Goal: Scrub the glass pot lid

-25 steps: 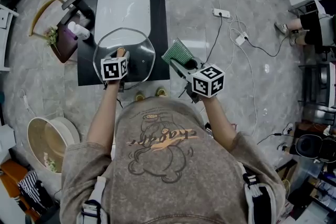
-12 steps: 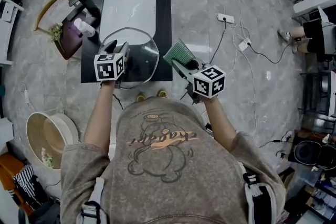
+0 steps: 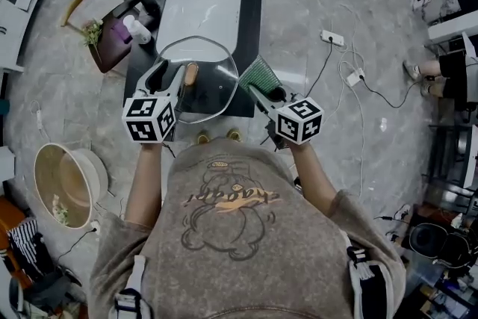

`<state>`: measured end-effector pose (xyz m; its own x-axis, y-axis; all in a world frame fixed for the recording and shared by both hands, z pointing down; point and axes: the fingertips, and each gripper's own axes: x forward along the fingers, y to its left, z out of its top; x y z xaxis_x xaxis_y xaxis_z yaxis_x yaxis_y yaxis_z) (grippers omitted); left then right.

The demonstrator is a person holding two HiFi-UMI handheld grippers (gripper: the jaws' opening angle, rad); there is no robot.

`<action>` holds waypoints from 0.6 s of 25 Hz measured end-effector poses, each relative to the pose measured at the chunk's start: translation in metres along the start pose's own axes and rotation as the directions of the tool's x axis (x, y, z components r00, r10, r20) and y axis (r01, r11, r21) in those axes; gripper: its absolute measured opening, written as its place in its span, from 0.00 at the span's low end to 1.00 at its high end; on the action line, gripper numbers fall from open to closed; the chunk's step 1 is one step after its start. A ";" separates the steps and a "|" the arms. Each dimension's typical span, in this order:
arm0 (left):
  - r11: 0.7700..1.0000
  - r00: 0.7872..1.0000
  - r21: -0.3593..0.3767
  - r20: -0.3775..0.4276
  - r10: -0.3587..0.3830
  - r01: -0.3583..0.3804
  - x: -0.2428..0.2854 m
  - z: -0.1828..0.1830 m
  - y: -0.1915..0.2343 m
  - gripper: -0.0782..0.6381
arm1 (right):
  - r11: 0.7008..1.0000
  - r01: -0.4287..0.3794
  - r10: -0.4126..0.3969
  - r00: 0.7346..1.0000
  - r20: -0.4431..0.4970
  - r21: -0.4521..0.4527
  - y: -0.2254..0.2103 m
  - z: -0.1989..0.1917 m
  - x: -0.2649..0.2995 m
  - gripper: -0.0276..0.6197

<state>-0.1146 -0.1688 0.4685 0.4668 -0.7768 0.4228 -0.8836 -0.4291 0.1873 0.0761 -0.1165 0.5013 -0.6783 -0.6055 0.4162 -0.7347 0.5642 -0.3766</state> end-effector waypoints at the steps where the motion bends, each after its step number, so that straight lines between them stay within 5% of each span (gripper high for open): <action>1: 1.000 1.000 -0.005 0.020 -0.008 0.009 -0.006 0.003 -0.002 0.34 | 1.000 0.005 -0.005 1.000 0.010 -0.004 0.001 0.002 0.001 0.19; 10: 0.999 0.989 -0.023 0.145 0.029 -0.026 -0.036 0.004 -0.002 0.14 | 0.989 0.114 -0.095 0.977 0.193 -0.089 0.006 0.023 -0.008 0.19; 15: 1.000 0.976 -0.002 0.216 0.013 -0.013 -0.042 -0.004 -0.006 0.12 | 0.981 0.181 -0.151 0.941 0.301 -0.073 -0.001 0.029 -0.019 0.19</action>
<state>-0.1291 -0.1318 0.4533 0.4518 -0.8636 0.2239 -0.8898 -0.4179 0.1834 0.0892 -0.1218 0.4693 -0.5295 -0.8245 0.1995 -0.8429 0.4848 -0.2335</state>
